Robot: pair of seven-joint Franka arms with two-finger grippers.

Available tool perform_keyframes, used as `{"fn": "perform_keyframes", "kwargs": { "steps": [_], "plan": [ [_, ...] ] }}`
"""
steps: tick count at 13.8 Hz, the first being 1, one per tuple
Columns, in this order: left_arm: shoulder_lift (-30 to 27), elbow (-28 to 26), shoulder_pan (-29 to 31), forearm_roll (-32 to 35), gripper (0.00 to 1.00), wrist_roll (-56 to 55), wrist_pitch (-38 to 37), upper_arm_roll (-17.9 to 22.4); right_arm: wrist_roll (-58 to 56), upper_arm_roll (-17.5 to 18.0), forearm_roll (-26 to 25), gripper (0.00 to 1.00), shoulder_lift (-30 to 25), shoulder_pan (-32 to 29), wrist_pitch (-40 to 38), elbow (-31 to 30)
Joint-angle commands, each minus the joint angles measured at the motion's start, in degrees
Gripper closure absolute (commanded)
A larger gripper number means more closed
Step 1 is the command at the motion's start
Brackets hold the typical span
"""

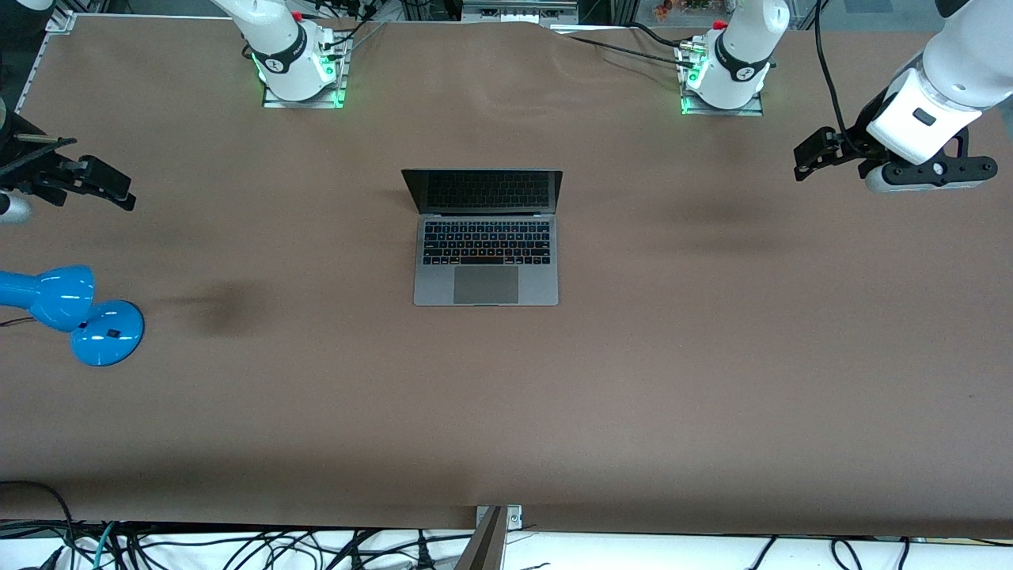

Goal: Close laptop with both arms from behind

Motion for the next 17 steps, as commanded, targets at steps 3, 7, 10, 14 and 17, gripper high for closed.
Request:
{"fn": "perform_keyframes", "kwargs": {
  "steps": [3,7,10,14,17],
  "plan": [
    [-0.4,-0.7,0.5,-0.4,0.00,0.5,0.6,-0.3,-0.8,-0.1,0.6,0.00,-1.0,0.2,0.0,-0.7],
    [0.5,-0.4,-0.2,-0.6,0.00,-2.6,0.9,-4.0,-0.8,-0.1,0.6,0.00,-1.0,0.2,0.0,-0.7],
    [2.1,0.1,-0.2,-0.6,0.00,-7.8,1.9,-8.8,-0.8,-0.1,0.6,0.00,-1.1,0.2,0.0,-0.7],
    [3.5,0.3,-0.2,-1.2,0.00,-10.8,2.8,-14.1,-0.8,-0.1,0.6,0.00,-1.0,0.2,0.0,-0.7],
    [4.0,0.8,-0.2,-1.2,0.00,-13.1,2.9,-17.2,-0.7,0.4,0.6,0.00,-1.0,0.3,-0.3,-0.7]
  ]
}}
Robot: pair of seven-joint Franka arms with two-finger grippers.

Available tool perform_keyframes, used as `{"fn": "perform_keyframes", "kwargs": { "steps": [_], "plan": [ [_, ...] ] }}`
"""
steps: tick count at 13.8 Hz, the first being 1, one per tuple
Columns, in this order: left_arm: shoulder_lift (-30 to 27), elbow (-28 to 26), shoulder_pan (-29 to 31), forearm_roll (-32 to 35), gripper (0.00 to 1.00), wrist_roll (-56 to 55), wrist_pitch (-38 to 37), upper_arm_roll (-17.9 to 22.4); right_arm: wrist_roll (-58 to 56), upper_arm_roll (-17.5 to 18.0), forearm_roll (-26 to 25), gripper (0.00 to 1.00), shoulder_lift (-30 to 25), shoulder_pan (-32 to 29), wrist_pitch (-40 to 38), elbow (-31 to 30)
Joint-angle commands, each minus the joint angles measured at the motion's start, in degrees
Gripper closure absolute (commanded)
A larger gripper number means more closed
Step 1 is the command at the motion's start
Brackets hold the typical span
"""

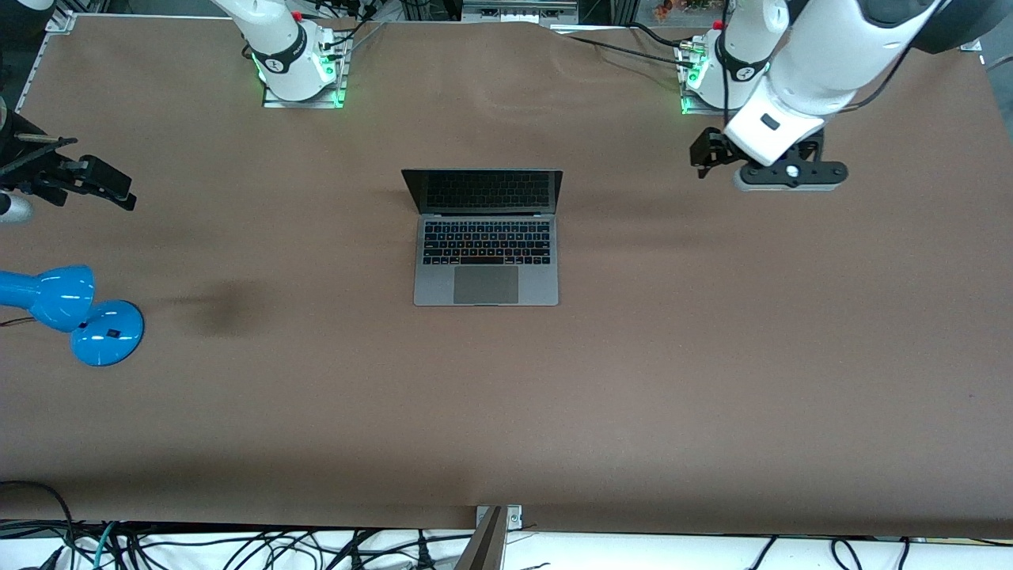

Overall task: Close laptop with both arms from behind
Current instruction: 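Move both grippers toward the back of the open laptop screen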

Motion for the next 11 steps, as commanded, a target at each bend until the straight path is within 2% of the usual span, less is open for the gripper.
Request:
{"fn": "perform_keyframes", "kwargs": {
  "steps": [1,3,5,8,10,11],
  "plan": [
    [0.8,0.9,-0.4,-1.0,0.00,-1.5,0.2,-1.6,-0.4,1.8,0.7,0.00,-0.8,0.2,-1.4,-0.7],
    [0.8,0.8,-0.8,-1.0,0.00,-2.5,0.0,-2.4,-0.8,5.6,0.3,0.00,0.2,0.5,-3.6,-0.6],
    [1.1,0.5,-0.9,-1.0,0.00,-2.5,0.0,-2.6,0.2,9.4,0.2,0.00,2.3,2.0,-10.4,-0.4],
    [1.0,-0.9,-1.1,-1.0,0.00,-2.4,-0.1,-2.7,0.5,11.3,1.0,0.00,4.6,6.3,-13.0,-0.8],
    [1.0,-3.1,-1.7,-1.1,0.00,-2.4,-0.1,-2.6,2.8,11.4,1.2,0.00,5.8,10.8,-12.8,-2.3],
    [1.0,-3.8,-2.4,-1.1,0.00,-2.4,-0.1,-2.6,4.3,12.0,1.8,0.11,5.6,11.3,-12.1,-4.0]
  ]
}}
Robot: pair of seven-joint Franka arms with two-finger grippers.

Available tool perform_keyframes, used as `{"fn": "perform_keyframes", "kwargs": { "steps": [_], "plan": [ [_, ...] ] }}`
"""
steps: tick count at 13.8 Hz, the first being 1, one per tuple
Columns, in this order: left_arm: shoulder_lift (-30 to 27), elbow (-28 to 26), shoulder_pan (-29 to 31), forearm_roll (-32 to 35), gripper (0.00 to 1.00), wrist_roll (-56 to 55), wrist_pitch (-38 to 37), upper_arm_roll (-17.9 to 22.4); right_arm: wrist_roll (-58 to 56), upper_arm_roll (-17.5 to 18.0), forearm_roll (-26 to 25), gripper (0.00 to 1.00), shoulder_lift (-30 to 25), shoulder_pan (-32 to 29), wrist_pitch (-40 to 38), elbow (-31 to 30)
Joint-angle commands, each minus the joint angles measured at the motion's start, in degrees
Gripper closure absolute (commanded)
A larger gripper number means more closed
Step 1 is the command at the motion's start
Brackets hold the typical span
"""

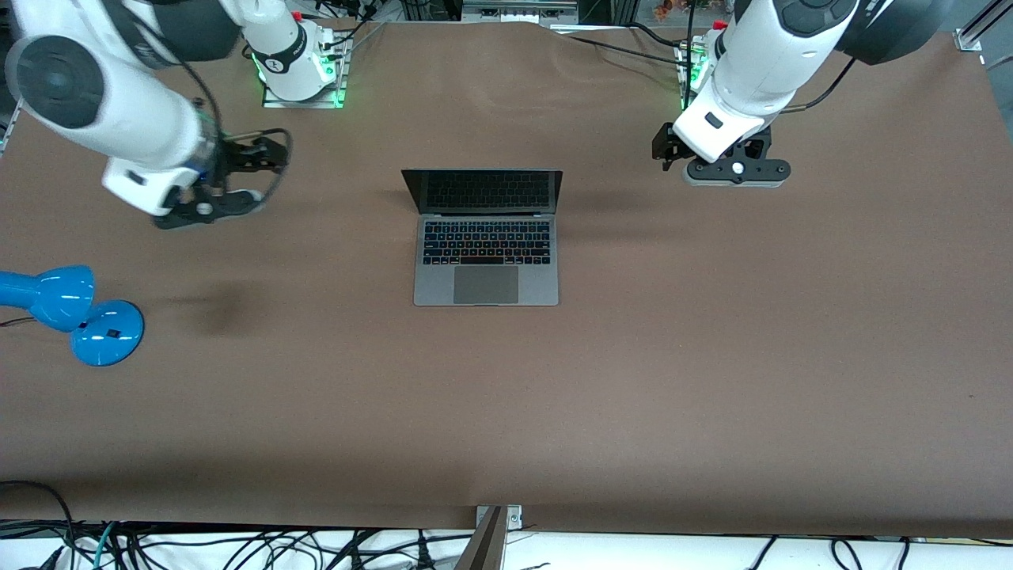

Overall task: Close laptop with both arms from behind
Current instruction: 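Move both grippers toward the back of the open laptop screen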

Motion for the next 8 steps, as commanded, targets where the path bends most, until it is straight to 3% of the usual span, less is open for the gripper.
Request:
{"fn": "perform_keyframes", "kwargs": {
  "steps": [1,2,3,8],
  "plan": [
    [-0.5,-3.0,-2.0,-1.1,0.00,-0.5,0.1,0.2,2.7,2.0,2.6,0.41,-0.6,1.7,-0.1,-3.2],
    [-0.4,-3.6,-2.9,-1.5,0.00,-0.5,0.1,0.2,3.1,2.6,3.9,0.77,-1.0,1.7,-0.2,-3.9],
    [0.2,-3.9,-3.9,-2.7,0.00,-0.5,0.2,0.3,4.1,3.9,5.1,0.98,-1.2,1.7,-0.4,-4.8],
    [5.2,-4.4,-7.7,-8.6,0.00,-5.6,-1.9,0.2,11.8,10.8,9.3,1.00,-2.3,1.7,5.7,-12.4]
  ]
}}
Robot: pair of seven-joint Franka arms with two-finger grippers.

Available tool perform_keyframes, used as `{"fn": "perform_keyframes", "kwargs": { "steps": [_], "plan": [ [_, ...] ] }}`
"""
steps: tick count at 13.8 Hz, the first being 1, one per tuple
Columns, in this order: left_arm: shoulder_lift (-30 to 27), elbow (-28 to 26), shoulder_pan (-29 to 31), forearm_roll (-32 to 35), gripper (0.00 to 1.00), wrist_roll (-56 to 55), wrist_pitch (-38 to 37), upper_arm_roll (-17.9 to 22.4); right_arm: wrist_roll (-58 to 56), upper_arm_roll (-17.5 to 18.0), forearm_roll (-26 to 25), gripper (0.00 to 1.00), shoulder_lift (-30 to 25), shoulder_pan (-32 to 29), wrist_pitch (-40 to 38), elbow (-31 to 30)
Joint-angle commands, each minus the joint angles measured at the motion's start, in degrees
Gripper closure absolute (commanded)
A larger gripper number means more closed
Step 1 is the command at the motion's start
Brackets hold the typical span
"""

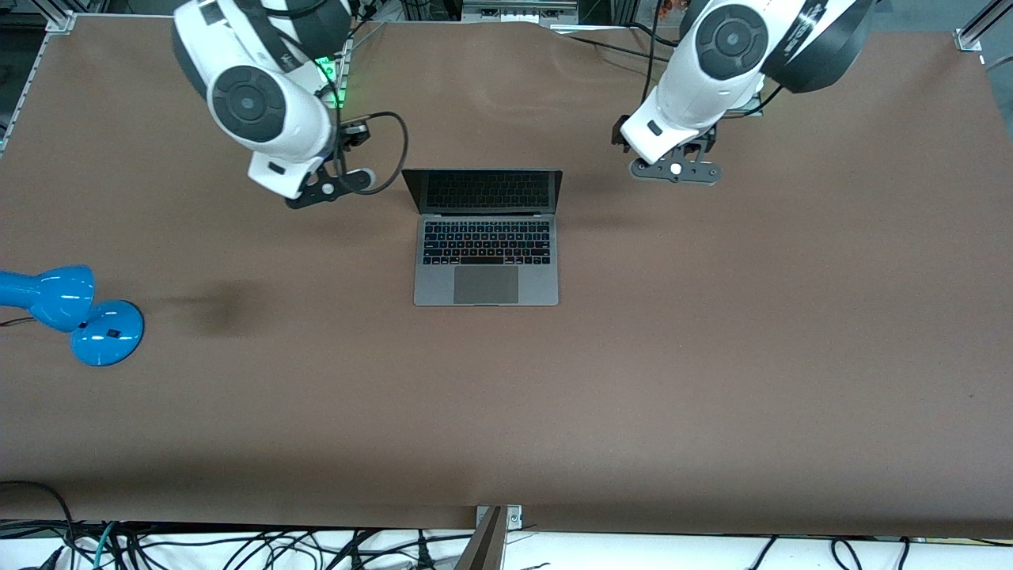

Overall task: Close laptop with both arms from behind
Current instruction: 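Move both grippers toward the back of the open laptop screen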

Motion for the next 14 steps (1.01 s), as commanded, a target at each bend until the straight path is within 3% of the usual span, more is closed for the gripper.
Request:
{"fn": "perform_keyframes", "kwargs": {
  "steps": [1,4,6,8,9,11,12,14],
  "plan": [
    [4.0,0.3,-2.3,-5.9,0.00,-4.5,-1.8,0.3,5.5,4.5,1.9,1.00,-3.4,-0.6,5.8,-6.6],
    [6.8,0.2,-4.3,-10.8,0.08,-7.3,-2.2,0.3,7.5,7.1,2.1,1.00,-6.2,-0.7,10.6,-12.1],
    [8.9,0.7,-5.8,-13.6,0.11,-11.3,-2.0,0.2,7.7,8.5,5.5,1.00,-8.3,-0.6,16.3,-17.0],
    [10.8,1.5,-6.6,-15.8,0.21,-14.3,-1.1,0.2,8.4,10.4,5.8,1.00,-7.8,-0.6,20.5,-18.8],
    [11.7,2.3,-6.8,-16.8,0.38,-15.4,-0.7,0.2,9.8,11.3,5.8,1.00,-7.3,-0.6,21.3,-18.9],
    [14.0,4.9,-7.8,-16.9,0.89,-19.1,-0.4,0.2,10.1,12.0,5.8,1.00,-6.2,-0.6,23.5,-19.1],
    [15.3,6.0,-8.4,-16.8,1.00,-21.5,0.2,0.2,10.1,12.2,5.8,1.00,-5.4,-0.6,24.4,-19.1],
    [17.9,8.6,-9.9,-16.0,1.00,-22.6,0.4,0.2,10.0,12.3,5.7,1.00,-4.8,-0.5,26.1,-19.1]
  ]
}}
